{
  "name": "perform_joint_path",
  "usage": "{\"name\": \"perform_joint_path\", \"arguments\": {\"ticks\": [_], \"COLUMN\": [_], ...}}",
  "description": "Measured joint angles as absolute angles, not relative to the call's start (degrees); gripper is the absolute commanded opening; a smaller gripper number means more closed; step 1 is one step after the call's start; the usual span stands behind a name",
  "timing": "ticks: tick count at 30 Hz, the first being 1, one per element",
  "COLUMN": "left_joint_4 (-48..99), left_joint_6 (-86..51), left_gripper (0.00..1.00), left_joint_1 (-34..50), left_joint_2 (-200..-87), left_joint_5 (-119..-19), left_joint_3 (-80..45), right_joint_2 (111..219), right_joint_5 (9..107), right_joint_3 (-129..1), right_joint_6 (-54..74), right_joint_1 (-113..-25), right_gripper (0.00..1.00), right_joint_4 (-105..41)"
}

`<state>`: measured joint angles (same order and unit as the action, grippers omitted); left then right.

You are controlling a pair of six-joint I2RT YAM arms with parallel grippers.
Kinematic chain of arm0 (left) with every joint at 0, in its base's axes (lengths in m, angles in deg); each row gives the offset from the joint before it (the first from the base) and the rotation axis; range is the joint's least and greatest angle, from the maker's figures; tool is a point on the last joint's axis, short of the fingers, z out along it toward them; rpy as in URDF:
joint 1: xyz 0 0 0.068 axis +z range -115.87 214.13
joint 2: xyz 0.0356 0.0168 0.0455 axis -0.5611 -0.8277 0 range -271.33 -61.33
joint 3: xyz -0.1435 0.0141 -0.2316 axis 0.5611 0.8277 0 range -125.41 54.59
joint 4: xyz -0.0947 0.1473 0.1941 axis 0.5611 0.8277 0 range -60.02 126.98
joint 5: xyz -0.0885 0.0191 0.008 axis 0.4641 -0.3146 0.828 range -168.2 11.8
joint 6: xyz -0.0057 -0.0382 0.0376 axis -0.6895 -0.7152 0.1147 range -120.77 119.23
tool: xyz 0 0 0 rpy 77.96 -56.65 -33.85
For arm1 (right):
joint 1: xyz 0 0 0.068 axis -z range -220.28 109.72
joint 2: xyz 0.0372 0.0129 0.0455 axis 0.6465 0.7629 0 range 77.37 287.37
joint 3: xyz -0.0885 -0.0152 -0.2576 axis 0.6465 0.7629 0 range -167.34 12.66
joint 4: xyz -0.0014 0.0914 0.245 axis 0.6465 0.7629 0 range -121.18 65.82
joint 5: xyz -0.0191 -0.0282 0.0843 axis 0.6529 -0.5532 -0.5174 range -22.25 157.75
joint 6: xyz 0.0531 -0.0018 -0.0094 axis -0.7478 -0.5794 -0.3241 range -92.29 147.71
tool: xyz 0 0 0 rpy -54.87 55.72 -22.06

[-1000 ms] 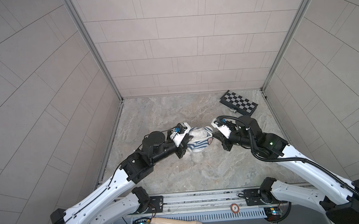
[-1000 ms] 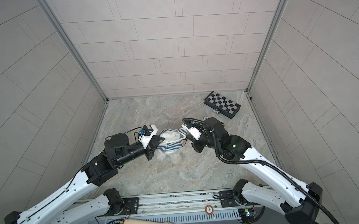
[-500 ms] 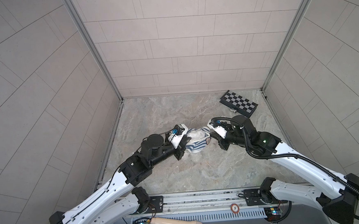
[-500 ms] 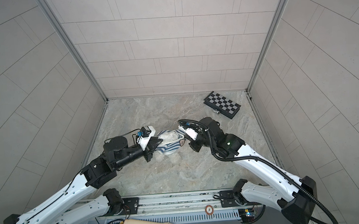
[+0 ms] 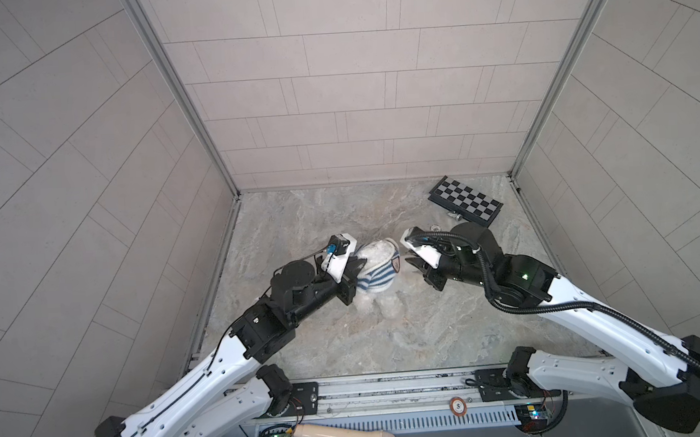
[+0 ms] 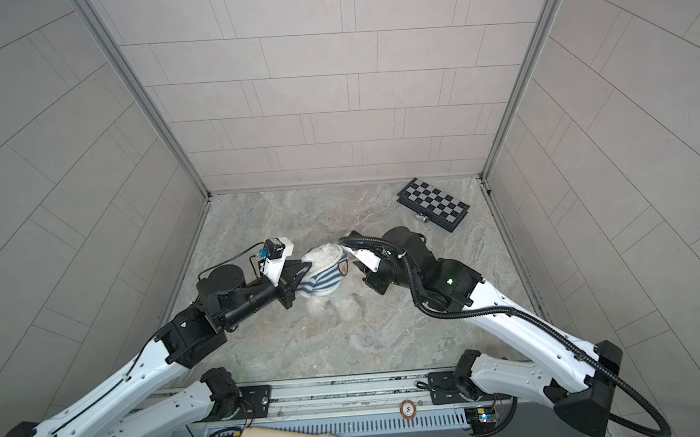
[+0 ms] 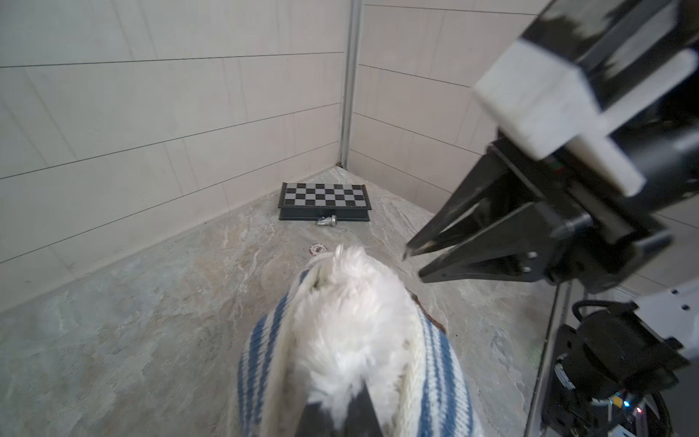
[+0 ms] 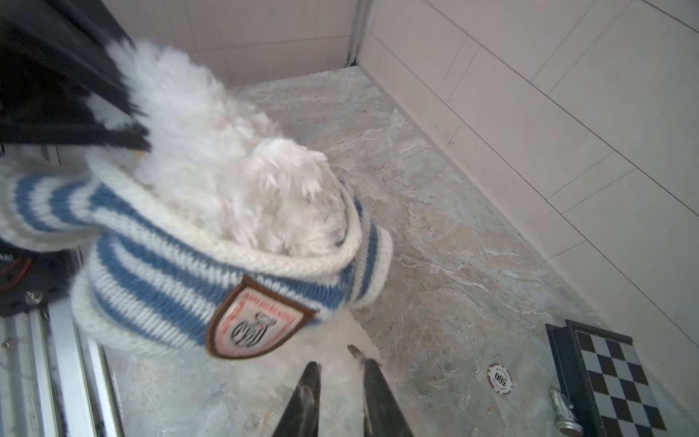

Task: Dress the teddy bear

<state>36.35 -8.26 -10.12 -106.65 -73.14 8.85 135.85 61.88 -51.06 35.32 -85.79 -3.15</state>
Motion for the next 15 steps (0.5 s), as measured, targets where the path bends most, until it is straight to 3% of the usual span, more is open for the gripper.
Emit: {"name": "perform_joint_path", "arguments": {"ticks": [3,6,15], "left_joint_4": [36.70,35.83,27.87], "left_joint_6": [-18.03,-28.87,-57.43], "left_gripper": [0.00,0.00,0.00], "left_joint_1": [-4.24,-0.17,0.37], "left_joint_2": [-106.78,-106.91,-106.32], "left_joint_5": [-73.73,-73.53,-75.23], "left_joint_3": [8.81,9.64,19.78], "right_joint_2": [133.59,132.35,133.92], "right_joint_5": [64.35,65.00,59.39], "right_joint_3": [-51.37,-50.04,-32.60], "right_joint_6": [33.25,30.12,12.11], "right_joint_1": [-85.36,-85.09,-89.33], "right_gripper": [0.44,0.44,0.40], "right_joint_4": [-4.59,-7.61,-27.65]}}
